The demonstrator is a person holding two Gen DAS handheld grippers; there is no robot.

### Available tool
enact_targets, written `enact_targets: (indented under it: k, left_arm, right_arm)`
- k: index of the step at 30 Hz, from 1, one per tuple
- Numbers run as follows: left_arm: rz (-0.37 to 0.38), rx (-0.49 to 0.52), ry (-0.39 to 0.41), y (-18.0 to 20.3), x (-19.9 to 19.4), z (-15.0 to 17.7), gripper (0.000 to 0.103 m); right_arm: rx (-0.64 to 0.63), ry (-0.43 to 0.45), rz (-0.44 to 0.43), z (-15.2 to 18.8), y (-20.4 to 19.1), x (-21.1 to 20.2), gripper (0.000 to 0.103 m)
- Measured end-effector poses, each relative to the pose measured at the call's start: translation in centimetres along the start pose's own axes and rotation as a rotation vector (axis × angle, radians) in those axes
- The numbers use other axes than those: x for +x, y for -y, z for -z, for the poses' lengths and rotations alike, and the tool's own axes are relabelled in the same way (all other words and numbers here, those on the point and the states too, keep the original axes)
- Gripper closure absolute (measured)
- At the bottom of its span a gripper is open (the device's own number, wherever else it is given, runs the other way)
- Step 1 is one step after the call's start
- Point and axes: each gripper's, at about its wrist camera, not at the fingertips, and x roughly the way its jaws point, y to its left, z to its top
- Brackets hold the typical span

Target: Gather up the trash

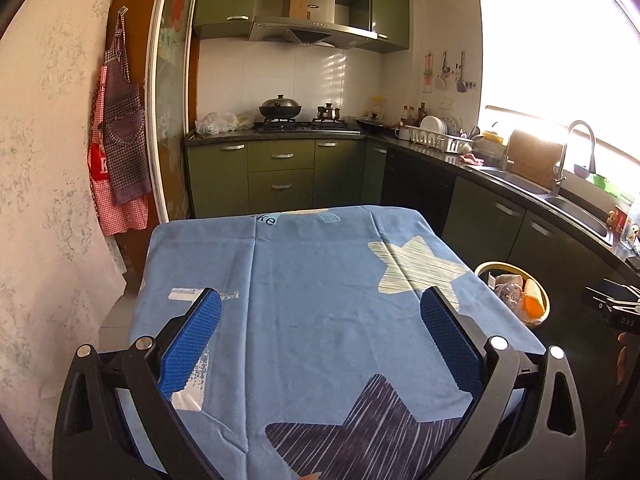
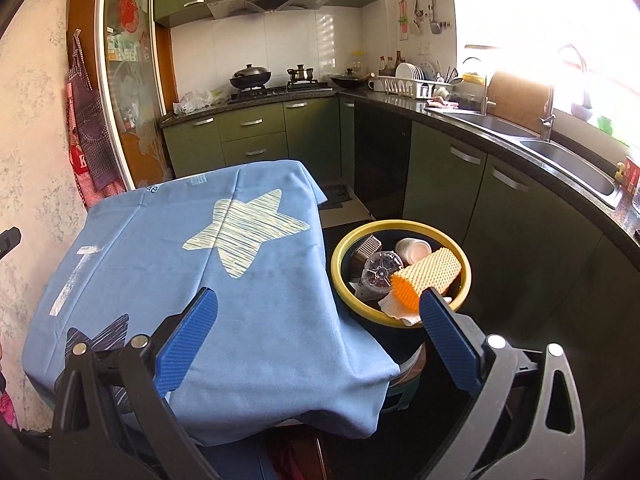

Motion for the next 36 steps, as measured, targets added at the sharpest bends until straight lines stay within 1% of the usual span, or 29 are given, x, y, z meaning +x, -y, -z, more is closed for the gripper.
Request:
enact_targets:
  k: [11,36]
  left_arm:
    - [-0.006,0.01,0.001,0.75,-0.19,-0.5,0.005]
    - [-0.003,0.005,-0.014,1.01,0.65,-0.16,0.005]
  right_arm:
    - [0.004,0.013,0.0,-0.12,0.14,-0.38,0.007]
    - [0.002,0.008,-0.002,-0.15,-0.13,-0.3,0.007]
